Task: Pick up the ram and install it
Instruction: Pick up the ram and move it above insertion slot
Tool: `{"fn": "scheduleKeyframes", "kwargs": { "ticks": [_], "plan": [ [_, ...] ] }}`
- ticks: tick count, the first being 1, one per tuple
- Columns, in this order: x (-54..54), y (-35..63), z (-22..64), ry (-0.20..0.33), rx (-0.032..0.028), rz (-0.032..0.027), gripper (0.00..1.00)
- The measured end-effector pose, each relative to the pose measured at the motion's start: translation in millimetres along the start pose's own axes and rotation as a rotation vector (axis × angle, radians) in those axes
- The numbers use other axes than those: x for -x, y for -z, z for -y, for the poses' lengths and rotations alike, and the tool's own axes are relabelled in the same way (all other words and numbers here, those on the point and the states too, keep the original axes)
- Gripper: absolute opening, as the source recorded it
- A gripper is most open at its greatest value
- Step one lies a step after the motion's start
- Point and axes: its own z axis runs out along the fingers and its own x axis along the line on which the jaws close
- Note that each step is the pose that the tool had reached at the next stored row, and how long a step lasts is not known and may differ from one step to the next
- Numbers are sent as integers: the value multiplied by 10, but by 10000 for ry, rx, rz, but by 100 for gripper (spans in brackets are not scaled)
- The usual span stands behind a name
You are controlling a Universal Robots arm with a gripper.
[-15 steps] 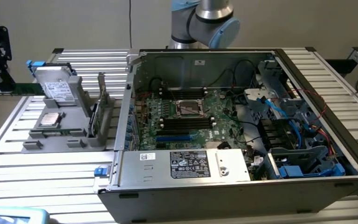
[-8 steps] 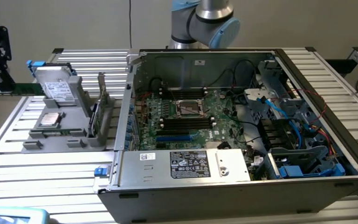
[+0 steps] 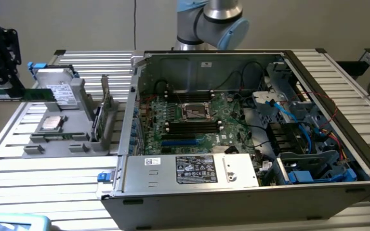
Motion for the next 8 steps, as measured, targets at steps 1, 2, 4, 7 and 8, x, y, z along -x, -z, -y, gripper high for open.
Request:
{"fn": "scheduleKeyframes", "kwargs": {
  "ticks": [1,2,4,7,8],
  "plan": [
    [-10,3,30,-1,-10,15,14],
    [-18,5,61,-2,-17,37,14],
    [-33,11,122,-1,-32,100,14],
    [-54,19,222,2,-49,189,14],
    [-57,19,258,3,-51,203,14]
  ]
}}
